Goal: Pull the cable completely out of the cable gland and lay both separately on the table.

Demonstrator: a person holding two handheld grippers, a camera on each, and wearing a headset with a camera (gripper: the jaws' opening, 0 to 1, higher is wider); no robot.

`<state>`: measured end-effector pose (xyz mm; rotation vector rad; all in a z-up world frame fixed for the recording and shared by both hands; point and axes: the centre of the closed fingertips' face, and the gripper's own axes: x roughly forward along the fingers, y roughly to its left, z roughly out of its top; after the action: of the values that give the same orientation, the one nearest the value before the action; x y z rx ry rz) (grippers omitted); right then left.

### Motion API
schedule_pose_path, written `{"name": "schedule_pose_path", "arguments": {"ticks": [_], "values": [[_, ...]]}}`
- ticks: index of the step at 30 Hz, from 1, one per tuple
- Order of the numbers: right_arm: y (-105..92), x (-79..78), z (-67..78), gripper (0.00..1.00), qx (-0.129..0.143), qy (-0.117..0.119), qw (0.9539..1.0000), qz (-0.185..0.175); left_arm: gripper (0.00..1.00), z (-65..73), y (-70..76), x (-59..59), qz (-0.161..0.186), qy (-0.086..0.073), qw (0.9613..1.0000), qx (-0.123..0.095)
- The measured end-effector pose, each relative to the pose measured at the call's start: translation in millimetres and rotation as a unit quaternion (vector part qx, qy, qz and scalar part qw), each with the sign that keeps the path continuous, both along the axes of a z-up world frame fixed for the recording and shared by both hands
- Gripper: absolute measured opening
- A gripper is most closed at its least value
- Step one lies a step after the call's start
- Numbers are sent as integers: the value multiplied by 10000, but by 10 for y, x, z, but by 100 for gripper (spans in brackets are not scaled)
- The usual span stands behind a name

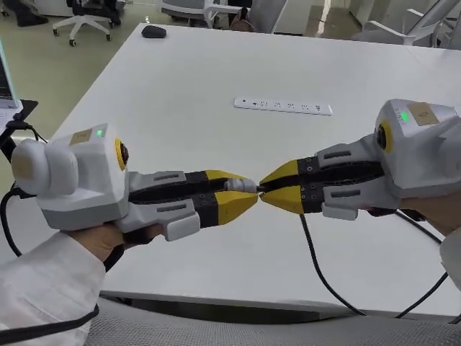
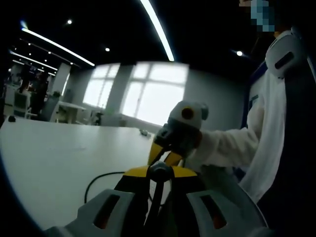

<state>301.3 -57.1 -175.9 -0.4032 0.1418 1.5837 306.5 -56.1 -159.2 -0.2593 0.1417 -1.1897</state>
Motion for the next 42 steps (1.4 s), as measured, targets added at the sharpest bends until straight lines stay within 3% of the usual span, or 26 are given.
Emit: {"name": "schedule_pose_path", "arguments": {"ticks": [15, 29, 38, 42], "values": [[10, 11, -17, 4, 184, 77, 9998, -31, 16, 12, 42, 39, 137, 51, 9999, -51], [-385, 237, -218, 3, 116, 343, 9973, -634, 16, 79, 122, 109, 336, 102, 9989, -297], [-638, 333, -447, 3, -22, 602, 9932, -1001, 16, 67, 125, 118, 356, 92, 9990, -252], [-677, 332, -474, 3, 12, 693, 9919, -1066, 16, 55, 128, 123, 360, 95, 9991, -213]]}}
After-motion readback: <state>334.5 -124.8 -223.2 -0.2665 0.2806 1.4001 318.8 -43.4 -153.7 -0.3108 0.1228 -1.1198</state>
